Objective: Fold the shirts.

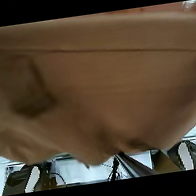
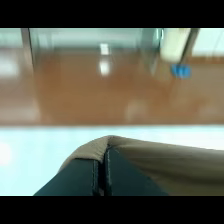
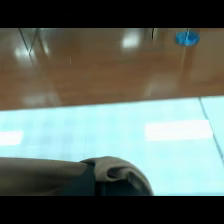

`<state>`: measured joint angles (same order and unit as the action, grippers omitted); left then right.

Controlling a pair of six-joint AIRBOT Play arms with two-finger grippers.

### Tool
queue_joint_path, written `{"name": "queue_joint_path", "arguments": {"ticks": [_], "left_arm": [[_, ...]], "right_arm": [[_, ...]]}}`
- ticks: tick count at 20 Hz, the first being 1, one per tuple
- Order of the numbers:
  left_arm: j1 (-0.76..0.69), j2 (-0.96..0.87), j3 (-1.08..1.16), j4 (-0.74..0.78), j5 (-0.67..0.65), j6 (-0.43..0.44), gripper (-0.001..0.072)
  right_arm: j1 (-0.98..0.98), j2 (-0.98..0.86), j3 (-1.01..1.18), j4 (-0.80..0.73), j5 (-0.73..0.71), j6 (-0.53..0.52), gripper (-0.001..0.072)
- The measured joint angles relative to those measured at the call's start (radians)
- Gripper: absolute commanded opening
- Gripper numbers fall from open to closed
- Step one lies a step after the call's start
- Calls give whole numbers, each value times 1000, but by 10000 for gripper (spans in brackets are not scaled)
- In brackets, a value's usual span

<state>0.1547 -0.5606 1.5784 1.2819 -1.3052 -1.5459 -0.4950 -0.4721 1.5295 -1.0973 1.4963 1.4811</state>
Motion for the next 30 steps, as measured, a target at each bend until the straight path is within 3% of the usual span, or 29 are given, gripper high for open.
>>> {"name": "queue_joint_path", "arguments": {"ticks": [5, 10, 14, 19, 24, 30], "left_arm": [[-5, -153, -294, -82, 83, 2, 29], [-83, -497, -352, -144, 305, 21, 29], [-139, -788, -239, -169, 445, -32, 29], [-156, -1012, -105, -199, 471, -134, 30], [-138, -1066, -40, -219, 390, -123, 30], [-89, -1097, -11, -161, 18, 26, 30]], "right_arm": [[0, -120, -286, 93, -112, -81, 20], [77, -469, -383, 219, -313, -210, 20], [165, -831, -247, 258, -420, -236, 20], [201, -1151, -4, 274, -401, -169, 20], [200, -1234, 112, 253, -320, -144, 21], [182, -1250, 120, 137, -80, -164, 21]]}}
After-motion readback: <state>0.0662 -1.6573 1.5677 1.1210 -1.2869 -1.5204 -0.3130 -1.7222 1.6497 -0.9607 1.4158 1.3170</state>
